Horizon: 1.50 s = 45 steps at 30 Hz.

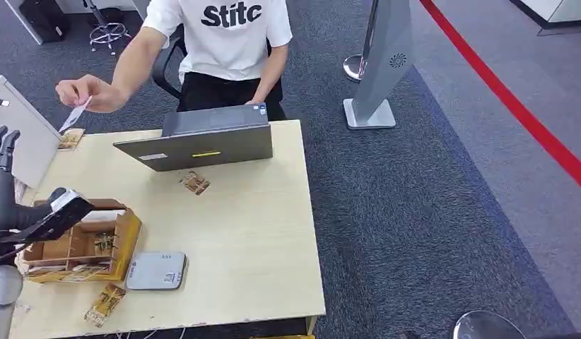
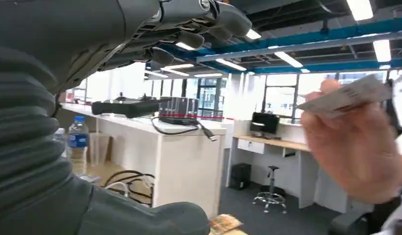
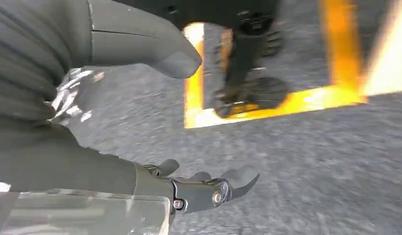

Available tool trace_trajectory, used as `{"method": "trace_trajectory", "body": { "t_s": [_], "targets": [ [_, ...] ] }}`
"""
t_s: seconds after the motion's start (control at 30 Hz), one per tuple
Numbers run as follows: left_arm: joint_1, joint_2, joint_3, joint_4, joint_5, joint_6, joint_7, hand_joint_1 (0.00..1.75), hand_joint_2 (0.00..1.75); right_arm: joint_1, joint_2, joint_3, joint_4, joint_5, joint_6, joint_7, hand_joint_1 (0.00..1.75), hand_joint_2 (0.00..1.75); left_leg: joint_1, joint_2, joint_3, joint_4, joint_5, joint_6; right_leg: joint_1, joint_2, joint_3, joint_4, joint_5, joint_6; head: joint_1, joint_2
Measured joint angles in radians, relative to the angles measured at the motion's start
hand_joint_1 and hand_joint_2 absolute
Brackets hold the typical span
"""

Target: Pass the card to the sensor for recognition and then transmit it.

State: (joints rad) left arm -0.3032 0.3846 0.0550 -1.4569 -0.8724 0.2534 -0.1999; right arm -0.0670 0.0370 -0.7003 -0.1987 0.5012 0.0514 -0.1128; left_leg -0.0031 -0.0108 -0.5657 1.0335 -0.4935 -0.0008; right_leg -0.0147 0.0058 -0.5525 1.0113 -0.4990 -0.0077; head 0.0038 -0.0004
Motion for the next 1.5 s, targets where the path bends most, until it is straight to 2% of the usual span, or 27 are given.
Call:
{"method": "trace_trajectory", "body": {
  "t_s": [0.07,0.13,0.2,0.3,0.63,0.93,1.2,1.23,1.27,1.3,1.5],
  "targets": [
    [0.018,0.02,0.021,-0.004,-0.001,-0.016,0.0,0.0,1.75,-0.01,0.0,-0.043,-0.004,-0.076,0.029,-0.033,0.0,1.75,0.0,0.0,0.0,0.0,0.0,0.0,0.0,0.0,0.0,0.0,0.0,0.0,0.0,0.0],
    [0.035,0.04,0.033,-0.013,-0.05,-0.021,0.008,0.0,1.75,-0.018,0.0,-0.089,-0.008,-0.129,0.05,-0.044,0.0,1.75,0.002,0.0,0.0,0.0,0.0,0.0,0.001,0.0,0.0,0.0,0.0,0.0,0.0,0.0],
    [0.041,0.063,0.034,-0.014,-0.123,-0.015,0.019,0.0,1.75,-0.025,0.0,-0.121,-0.011,-0.143,0.056,-0.046,0.0,1.75,0.002,-0.001,-0.001,0.0,0.0,0.0,0.001,-0.001,0.0,0.0,0.0,0.0,0.0,0.0],
    [0.039,0.074,0.035,-0.014,-0.154,-0.011,0.026,0.0,1.75,-0.036,0.0,-0.141,-0.016,-0.137,0.06,-0.048,0.0,1.75,0.002,-0.001,-0.001,0.0,0.0,0.0,0.001,-0.001,0.0,0.0,0.0,0.0,0.0,0.0],
    [0.029,0.071,0.032,-0.013,-0.172,-0.015,0.026,0.0,1.75,-0.044,0.009,-0.152,-0.019,-0.122,0.041,-0.026,0.0,1.75,0.002,0.0,-0.001,0.0,0.0,0.0,0.001,0.0,-0.001,0.0,0.0,0.0,0.0,0.0],
    [-0.004,0.048,-0.021,0.02,-0.217,-0.018,0.037,0.0,1.75,-0.048,0.012,-0.152,-0.023,-0.119,0.042,-0.023,0.0,1.75,0.002,0.0,-0.001,0.0,0.0,0.0,0.001,0.0,-0.001,0.0,0.0,-0.001,0.0,0.0],
    [-0.014,0.038,-0.031,0.035,-0.218,-0.018,0.037,0.0,1.75,-0.049,0.012,-0.152,-0.026,-0.119,0.042,-0.023,0.0,1.75,0.002,0.0,-0.001,0.0,0.0,0.0,0.001,0.0,-0.001,0.0,0.0,-0.001,0.0,0.0],
    [-0.014,0.037,-0.032,0.036,-0.219,-0.019,0.037,0.14,1.75,-0.049,0.013,-0.152,-0.026,-0.119,0.042,-0.022,0.0,1.75,0.002,0.0,-0.001,0.0,0.0,0.0,0.001,0.0,-0.002,0.0,0.0,-0.001,0.0,0.0],
    [-0.015,0.036,-0.034,0.036,-0.219,-0.019,0.037,1.64,1.75,-0.048,0.013,-0.152,-0.026,-0.119,0.042,-0.021,0.0,1.75,0.002,0.0,-0.001,0.0,0.0,0.0,0.001,0.0,-0.002,0.0,0.0,-0.001,0.0,0.0],
    [-0.016,0.035,-0.038,0.037,-0.219,-0.02,0.037,1.75,1.75,-0.048,0.013,-0.152,-0.026,-0.119,0.042,-0.02,0.0,1.75,0.002,0.0,-0.001,0.0,0.0,0.0,0.001,0.0,-0.002,0.0,0.0,-0.001,0.0,0.0],
    [-0.021,0.027,-0.062,0.051,-0.222,-0.02,0.039,1.75,1.75,-0.047,0.016,-0.152,-0.026,-0.119,0.038,-0.016,0.0,1.75,0.002,0.0,-0.001,0.0,0.0,0.0,0.001,0.0,-0.002,0.0,0.0,-0.001,0.0,0.0]
  ]
}}
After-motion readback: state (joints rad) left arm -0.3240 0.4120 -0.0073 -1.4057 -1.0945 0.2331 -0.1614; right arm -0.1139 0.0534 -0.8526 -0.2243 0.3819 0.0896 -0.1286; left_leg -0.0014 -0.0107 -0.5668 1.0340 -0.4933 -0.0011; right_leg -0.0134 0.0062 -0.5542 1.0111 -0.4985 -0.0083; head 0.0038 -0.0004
